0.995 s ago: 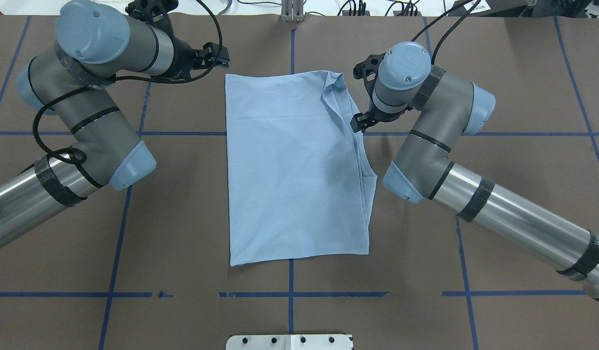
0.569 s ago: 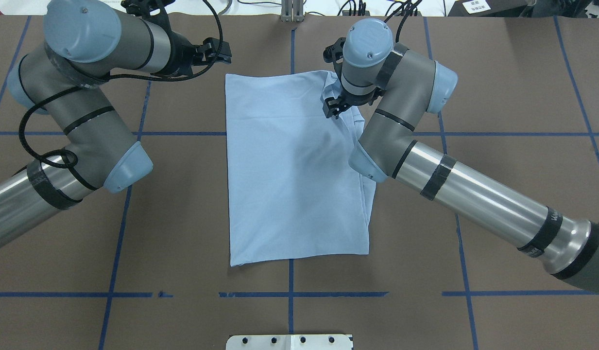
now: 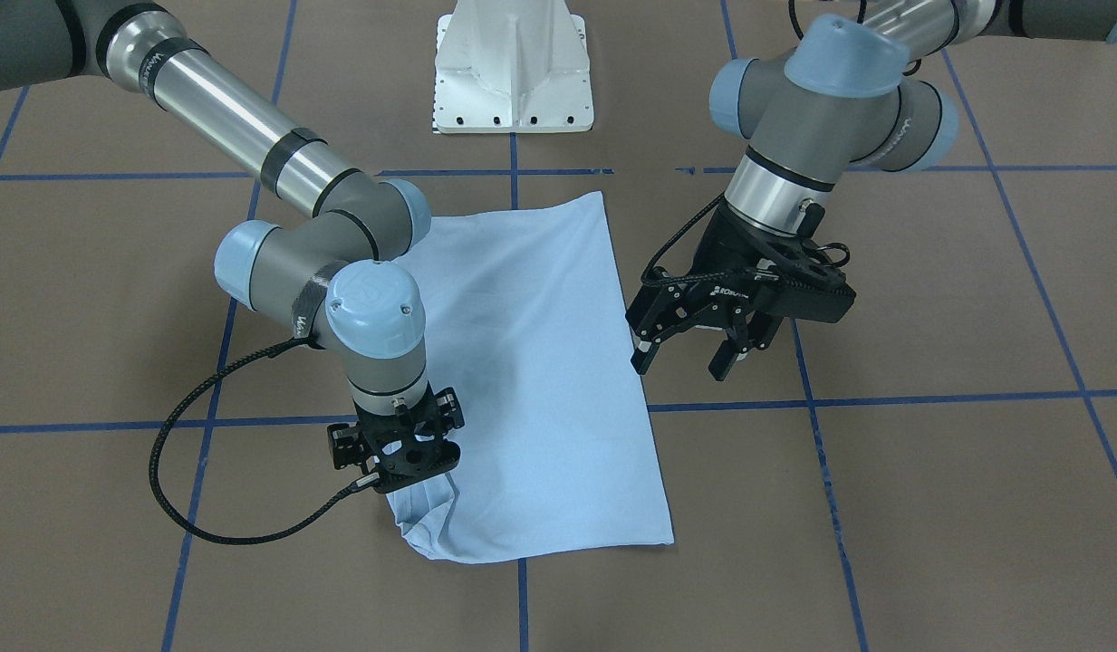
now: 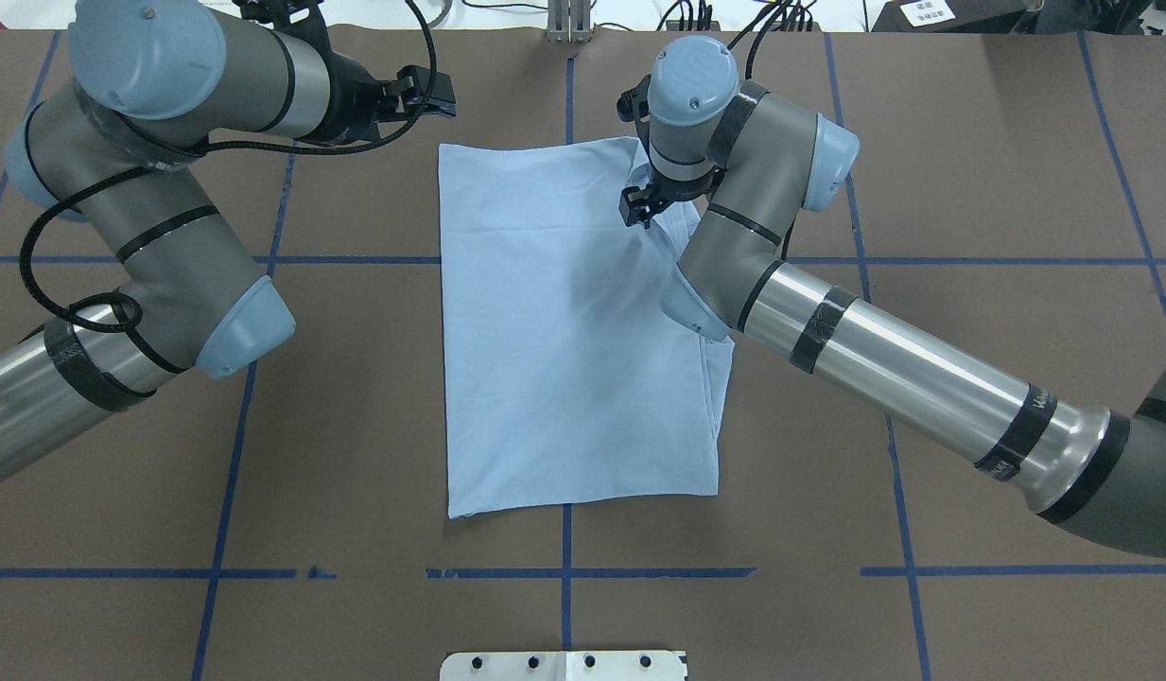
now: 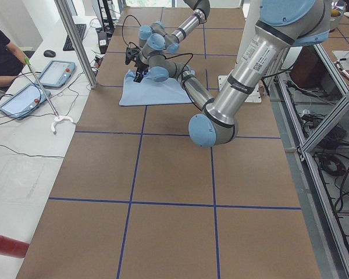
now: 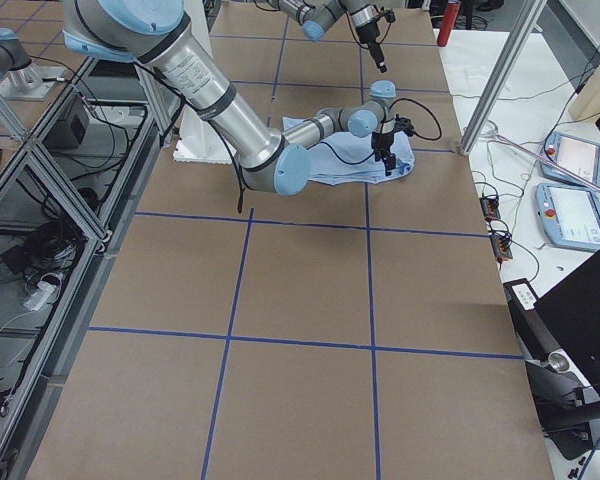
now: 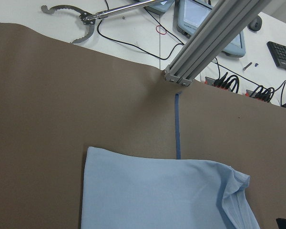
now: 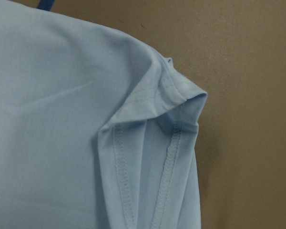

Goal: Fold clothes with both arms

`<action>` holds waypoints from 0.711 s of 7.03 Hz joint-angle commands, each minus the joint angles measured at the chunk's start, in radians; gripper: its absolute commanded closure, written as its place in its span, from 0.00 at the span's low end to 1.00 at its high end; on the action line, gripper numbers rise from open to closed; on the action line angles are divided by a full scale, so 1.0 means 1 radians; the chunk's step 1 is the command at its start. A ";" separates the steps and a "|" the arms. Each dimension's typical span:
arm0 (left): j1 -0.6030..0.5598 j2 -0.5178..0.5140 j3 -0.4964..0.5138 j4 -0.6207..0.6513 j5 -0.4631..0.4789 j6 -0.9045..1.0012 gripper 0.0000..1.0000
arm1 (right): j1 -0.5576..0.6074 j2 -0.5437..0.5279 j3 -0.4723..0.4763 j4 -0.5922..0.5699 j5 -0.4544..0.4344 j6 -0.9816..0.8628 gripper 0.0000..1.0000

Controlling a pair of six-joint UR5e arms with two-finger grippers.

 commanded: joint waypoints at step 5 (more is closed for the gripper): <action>0.000 0.000 0.003 -0.002 -0.002 0.002 0.00 | -0.005 0.000 -0.035 0.006 0.012 -0.012 0.00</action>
